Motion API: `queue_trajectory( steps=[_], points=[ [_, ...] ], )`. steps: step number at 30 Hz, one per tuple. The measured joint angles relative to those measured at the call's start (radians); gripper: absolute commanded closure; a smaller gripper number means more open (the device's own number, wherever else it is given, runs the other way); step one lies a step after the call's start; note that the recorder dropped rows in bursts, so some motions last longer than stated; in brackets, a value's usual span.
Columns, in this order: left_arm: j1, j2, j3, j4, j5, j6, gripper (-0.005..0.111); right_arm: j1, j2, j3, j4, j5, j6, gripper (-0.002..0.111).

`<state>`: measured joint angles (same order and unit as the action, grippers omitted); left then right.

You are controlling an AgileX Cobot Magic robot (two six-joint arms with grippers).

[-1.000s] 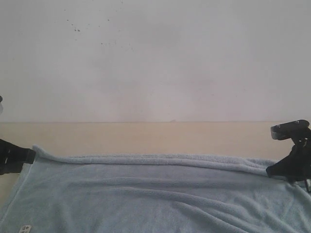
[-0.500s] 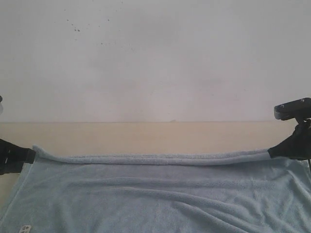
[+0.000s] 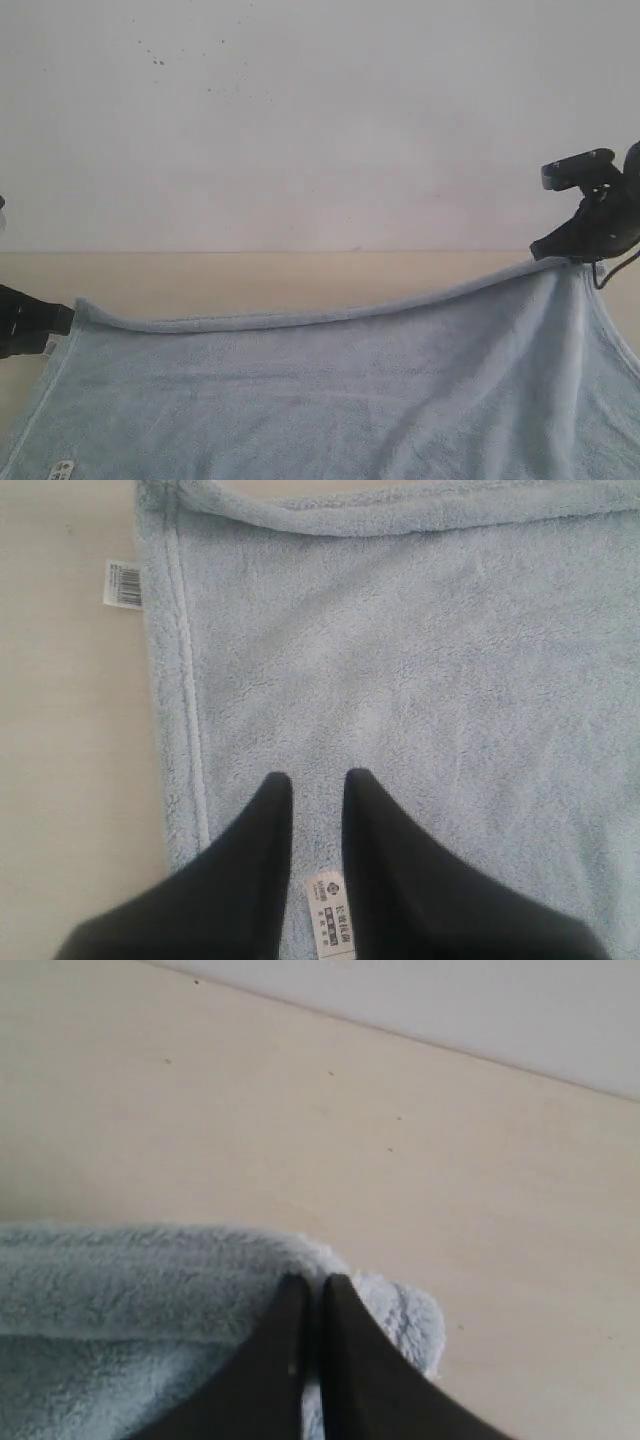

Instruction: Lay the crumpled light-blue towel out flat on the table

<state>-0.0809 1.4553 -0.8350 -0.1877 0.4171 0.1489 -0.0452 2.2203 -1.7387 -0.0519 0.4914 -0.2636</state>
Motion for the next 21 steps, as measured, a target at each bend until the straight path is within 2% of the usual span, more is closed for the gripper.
queue_trajectory(
  steps=[3,4,5,9,11,16,21],
  points=[
    [0.0,0.0,0.0,0.0,0.0,0.0,0.089,0.0,0.111,-0.16,0.01,0.103,0.003,0.055],
    [0.0,0.0,0.0,0.0,0.0,0.0,0.089,0.0,0.144,-0.213,0.015,0.135,0.015,0.052],
    [0.0,0.0,0.0,0.0,0.0,0.0,0.089,0.0,0.167,-0.241,0.019,0.153,0.025,0.055],
    [0.0,0.0,0.0,0.0,0.0,0.0,0.089,0.0,0.206,-0.334,0.099,0.224,0.009,0.088],
    [0.0,0.0,0.0,0.0,0.0,0.0,0.089,-0.002,0.194,-0.343,0.172,0.232,-0.021,0.096],
    [0.0,0.0,0.0,0.0,0.0,0.0,0.089,-0.002,0.13,-0.344,0.265,0.273,-0.064,0.096],
    [0.0,0.0,0.0,0.0,0.0,0.0,0.089,-0.002,0.089,-0.334,0.331,0.417,-0.139,0.096]
  ],
)
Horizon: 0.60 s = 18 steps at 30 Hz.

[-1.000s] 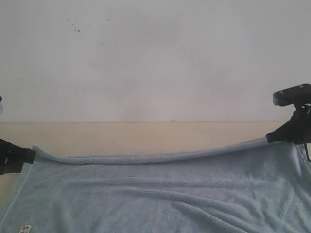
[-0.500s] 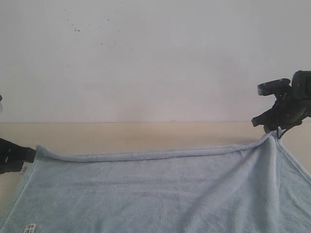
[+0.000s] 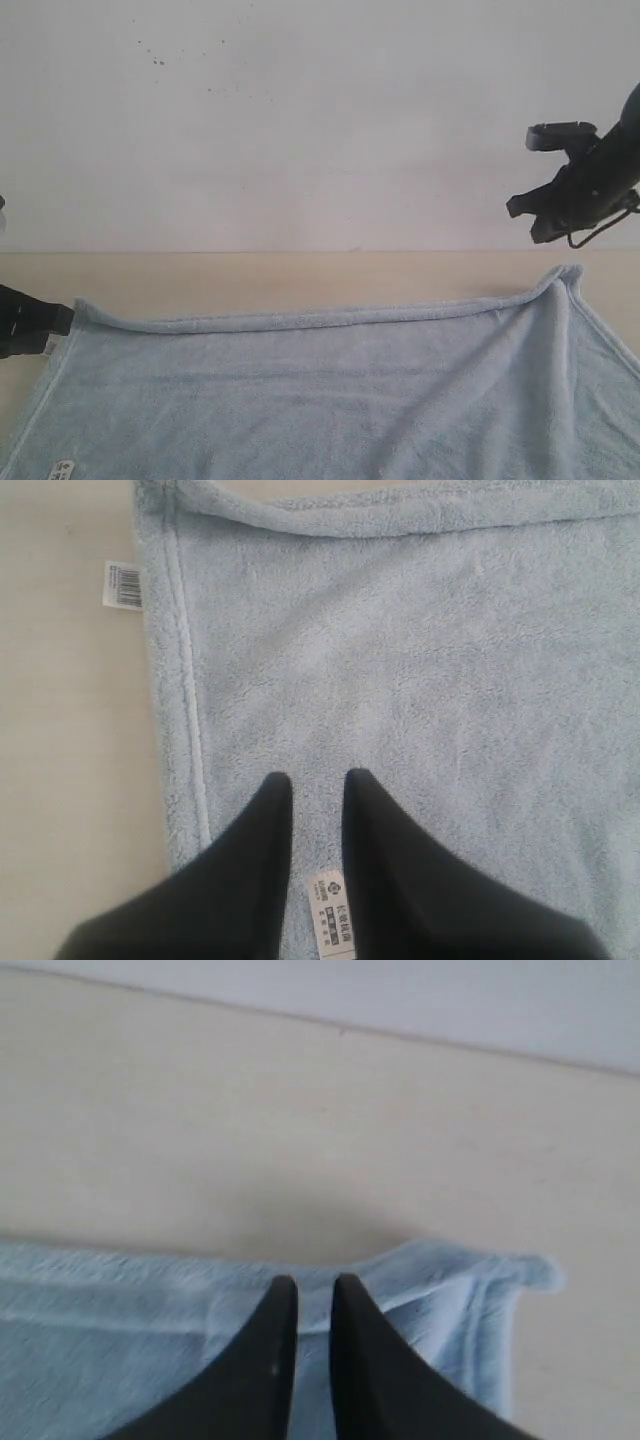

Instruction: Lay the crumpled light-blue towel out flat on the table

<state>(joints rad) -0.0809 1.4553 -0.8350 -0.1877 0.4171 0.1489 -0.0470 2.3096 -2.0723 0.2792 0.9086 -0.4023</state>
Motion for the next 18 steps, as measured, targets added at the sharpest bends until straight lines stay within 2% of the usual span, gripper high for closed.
queue_trajectory(
  steps=[5,8,16,18],
  points=[
    [0.0,0.0,0.022,-0.013,-0.002,0.023,0.089,0.0,-0.029,0.144,0.182,0.095,-0.115,0.096],
    [0.0,0.0,0.041,-0.04,-0.002,0.052,0.089,0.0,-0.059,0.246,0.209,0.097,-0.152,0.096],
    [0.0,-0.003,0.04,-0.229,0.006,0.234,0.089,0.0,-0.236,0.546,0.217,-0.042,-0.256,0.097],
    [0.0,-0.013,0.04,-0.303,0.01,0.3,0.089,0.0,-0.296,0.606,0.217,-0.079,-0.266,0.105]
  ],
)
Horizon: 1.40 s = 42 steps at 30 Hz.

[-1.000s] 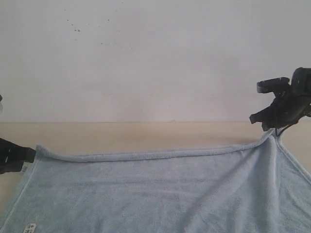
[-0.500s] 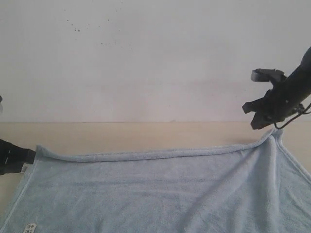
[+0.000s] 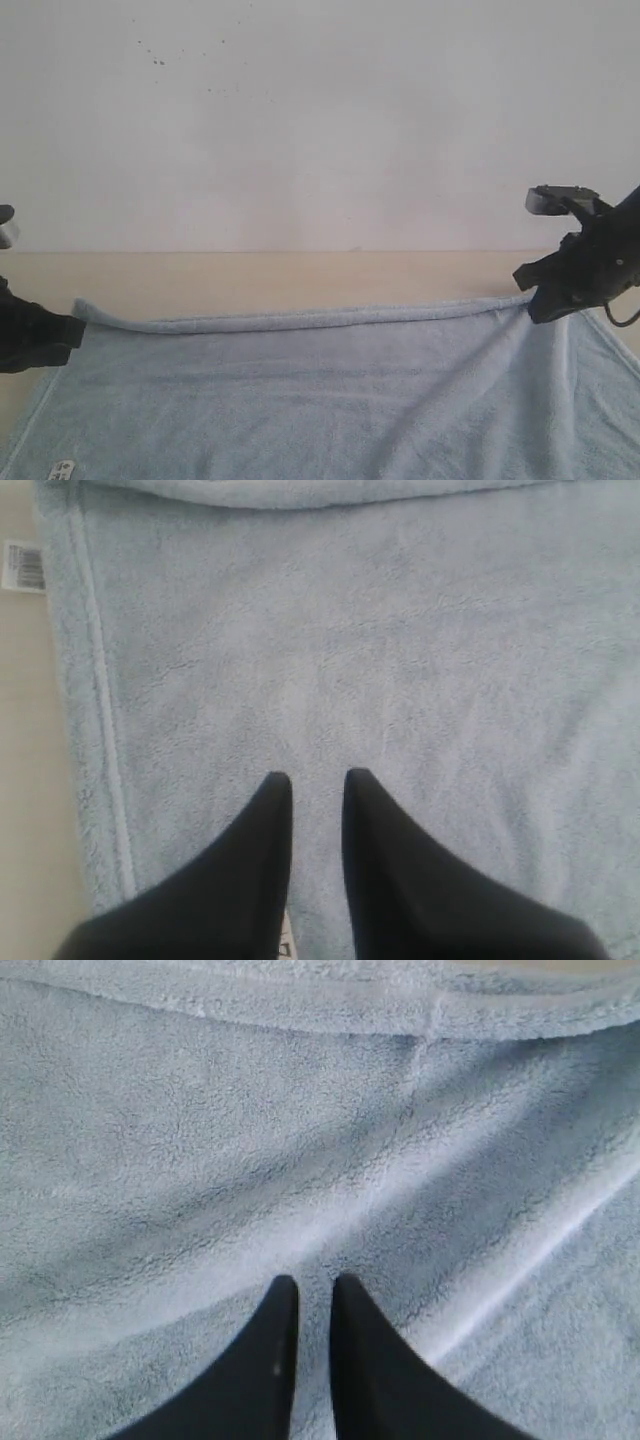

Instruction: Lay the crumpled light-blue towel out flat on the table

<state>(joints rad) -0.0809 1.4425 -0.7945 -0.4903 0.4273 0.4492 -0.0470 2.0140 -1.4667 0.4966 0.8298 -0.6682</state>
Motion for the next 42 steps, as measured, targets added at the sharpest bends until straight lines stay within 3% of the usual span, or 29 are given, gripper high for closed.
queue_trajectory(
  steps=[4,10,20,29,42],
  points=[
    [0.0,-0.035,0.0,-0.108,0.021,0.097,0.089,0.0,-0.107,0.123,0.0,-0.064,-0.007,0.108],
    [0.0,-0.103,0.022,-0.157,0.042,0.129,0.089,0.0,-0.245,0.331,-0.084,-0.145,0.02,0.108],
    [0.0,-0.25,0.111,-0.224,0.02,0.17,0.089,0.0,-0.35,0.67,-0.486,-0.395,0.389,0.108],
    [0.0,-0.288,0.117,-0.227,0.017,0.172,0.089,-0.002,-0.319,0.694,-0.548,-0.573,0.458,0.108],
    [0.0,-0.288,0.117,-0.227,0.017,0.182,0.089,-0.002,-0.172,0.686,-0.559,-0.633,0.477,0.108]
  ],
)
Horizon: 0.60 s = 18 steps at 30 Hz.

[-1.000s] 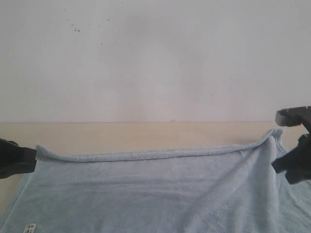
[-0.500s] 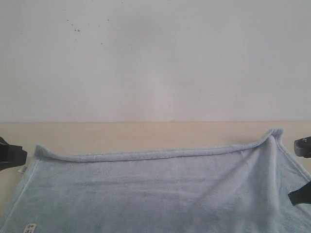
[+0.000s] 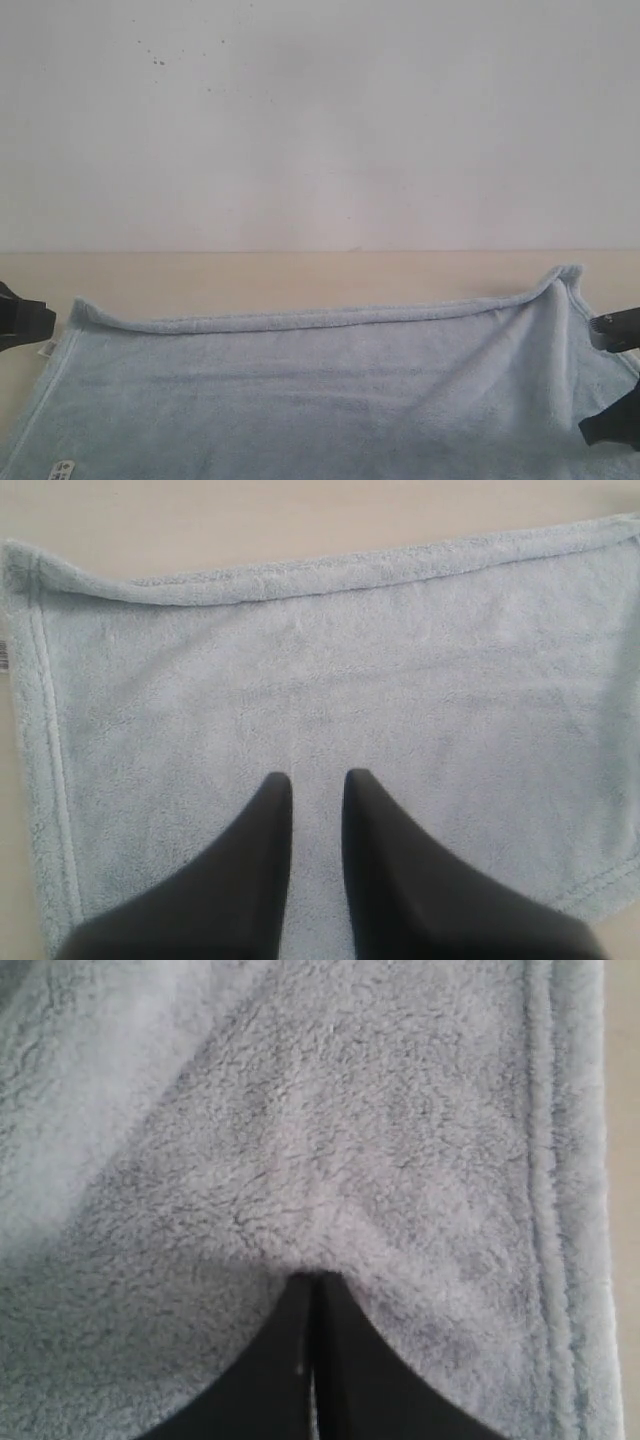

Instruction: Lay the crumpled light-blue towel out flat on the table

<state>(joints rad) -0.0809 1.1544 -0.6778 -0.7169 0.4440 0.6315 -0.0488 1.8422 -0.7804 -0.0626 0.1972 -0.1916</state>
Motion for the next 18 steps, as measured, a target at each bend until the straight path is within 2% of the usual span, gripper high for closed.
queue_trajectory(
  steps=[4,8,13,18],
  points=[
    [0.0,0.0,0.0,0.0,-0.002,0.0,0.089,0.0,0.007,-0.007,-0.042,0.084,0.094,0.108],
    [0.0,0.0,0.0,0.0,-0.002,0.0,0.089,0.0,-0.082,0.087,-0.101,0.195,0.242,0.108],
    [0.0,0.0,0.0,0.0,-0.002,0.0,0.089,0.0,-0.298,0.211,-0.101,0.465,0.283,0.108],
    [0.0,0.0,0.0,0.0,-0.002,0.0,0.089,0.0,-0.473,0.211,-0.101,0.423,0.283,0.108]
  ],
)
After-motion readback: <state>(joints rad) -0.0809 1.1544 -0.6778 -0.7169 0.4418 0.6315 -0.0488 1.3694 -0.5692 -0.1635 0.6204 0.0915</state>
